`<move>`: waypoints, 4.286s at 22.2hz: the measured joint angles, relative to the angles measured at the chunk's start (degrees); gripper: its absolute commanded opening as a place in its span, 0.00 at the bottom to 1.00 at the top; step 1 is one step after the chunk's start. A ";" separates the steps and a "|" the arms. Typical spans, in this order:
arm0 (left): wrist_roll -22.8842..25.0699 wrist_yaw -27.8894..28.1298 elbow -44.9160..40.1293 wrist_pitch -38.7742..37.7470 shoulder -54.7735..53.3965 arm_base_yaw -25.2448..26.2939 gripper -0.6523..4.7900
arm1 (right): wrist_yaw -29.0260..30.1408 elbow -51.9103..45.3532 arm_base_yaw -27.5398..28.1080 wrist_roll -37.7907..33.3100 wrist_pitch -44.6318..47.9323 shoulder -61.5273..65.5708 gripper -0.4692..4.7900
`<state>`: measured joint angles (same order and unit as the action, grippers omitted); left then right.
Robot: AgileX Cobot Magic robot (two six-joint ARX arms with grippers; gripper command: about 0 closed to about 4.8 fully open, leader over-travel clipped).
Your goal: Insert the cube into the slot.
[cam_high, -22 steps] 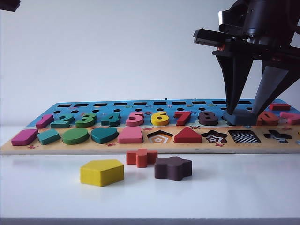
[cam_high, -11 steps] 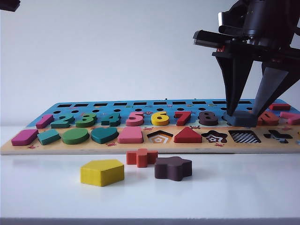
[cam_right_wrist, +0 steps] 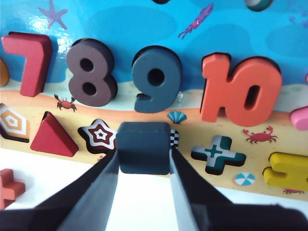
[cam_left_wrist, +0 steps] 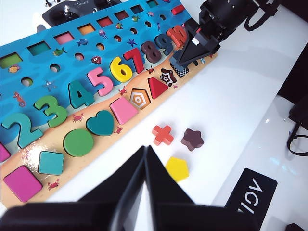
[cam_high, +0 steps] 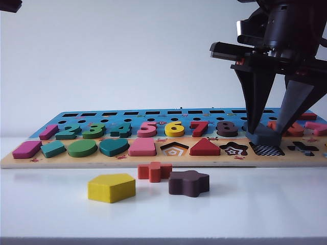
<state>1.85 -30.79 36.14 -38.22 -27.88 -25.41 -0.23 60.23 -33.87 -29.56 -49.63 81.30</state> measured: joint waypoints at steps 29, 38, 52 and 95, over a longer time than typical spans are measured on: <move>0.00 0.00 0.00 0.00 0.00 0.00 0.13 | 0.07 -1.66 -0.02 -0.66 0.83 0.00 0.28; 0.00 0.00 0.00 0.00 0.00 -0.02 0.13 | 0.24 -1.66 -0.02 -0.66 0.98 0.00 0.42; 0.00 0.00 0.00 -0.02 0.00 -0.02 0.13 | 0.24 -1.73 -0.02 -0.92 1.84 0.85 0.58; 0.00 0.00 0.00 0.00 0.00 -0.02 0.13 | 2.80 -4.63 6.29 11.76 11.80 -21.20 0.58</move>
<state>1.85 -30.79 36.14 -38.22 -27.88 -25.43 2.57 55.59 -27.57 -17.80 -37.82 60.10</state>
